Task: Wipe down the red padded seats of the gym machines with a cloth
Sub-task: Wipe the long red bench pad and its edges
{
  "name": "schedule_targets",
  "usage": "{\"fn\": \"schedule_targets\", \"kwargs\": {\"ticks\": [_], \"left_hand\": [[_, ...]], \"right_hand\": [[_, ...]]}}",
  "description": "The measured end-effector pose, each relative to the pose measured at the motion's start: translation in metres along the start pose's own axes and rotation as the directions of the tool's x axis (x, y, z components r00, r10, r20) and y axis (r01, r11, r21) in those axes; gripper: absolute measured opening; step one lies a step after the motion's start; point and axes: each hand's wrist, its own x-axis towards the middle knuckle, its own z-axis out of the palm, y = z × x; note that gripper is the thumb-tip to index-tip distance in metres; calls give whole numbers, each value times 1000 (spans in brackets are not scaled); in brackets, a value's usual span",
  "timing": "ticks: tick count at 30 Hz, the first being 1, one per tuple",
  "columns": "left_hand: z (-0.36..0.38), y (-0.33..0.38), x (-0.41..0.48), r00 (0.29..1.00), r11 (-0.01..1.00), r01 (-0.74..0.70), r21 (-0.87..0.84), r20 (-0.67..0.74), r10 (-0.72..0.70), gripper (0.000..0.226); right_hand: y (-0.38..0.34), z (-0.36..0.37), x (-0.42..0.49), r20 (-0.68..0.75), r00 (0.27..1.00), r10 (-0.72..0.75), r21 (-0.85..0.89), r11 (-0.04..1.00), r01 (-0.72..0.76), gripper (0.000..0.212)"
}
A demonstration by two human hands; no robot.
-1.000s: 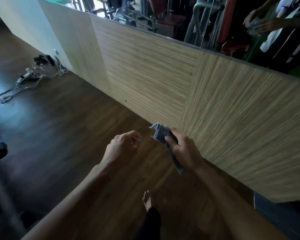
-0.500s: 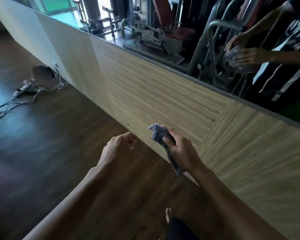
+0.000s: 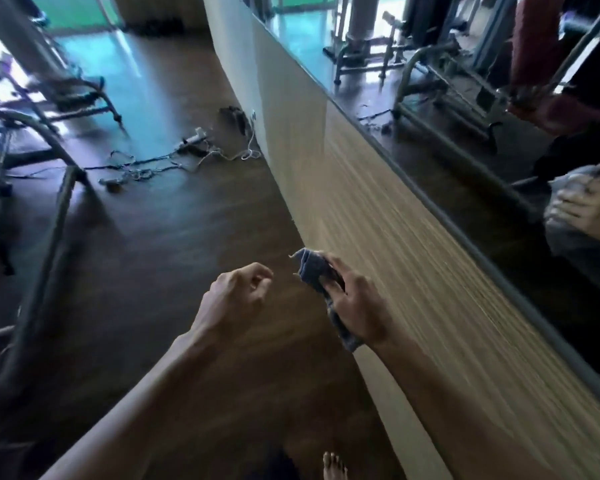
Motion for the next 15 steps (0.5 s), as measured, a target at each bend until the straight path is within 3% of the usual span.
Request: {"fn": "schedule_targets", "kwargs": {"ticks": [5, 15], "left_hand": [[-39, -43, 66, 971, 981, 189, -41, -139, -193, 17], [-139, -160, 210, 850, 906, 393, -155, -314, -422, 14]], "right_hand": [[-17, 42, 119, 136, 987, -83, 137, 988, 65, 39], [-90, 168, 341, 367, 889, -275, 156, 960, 232, 39]]}}
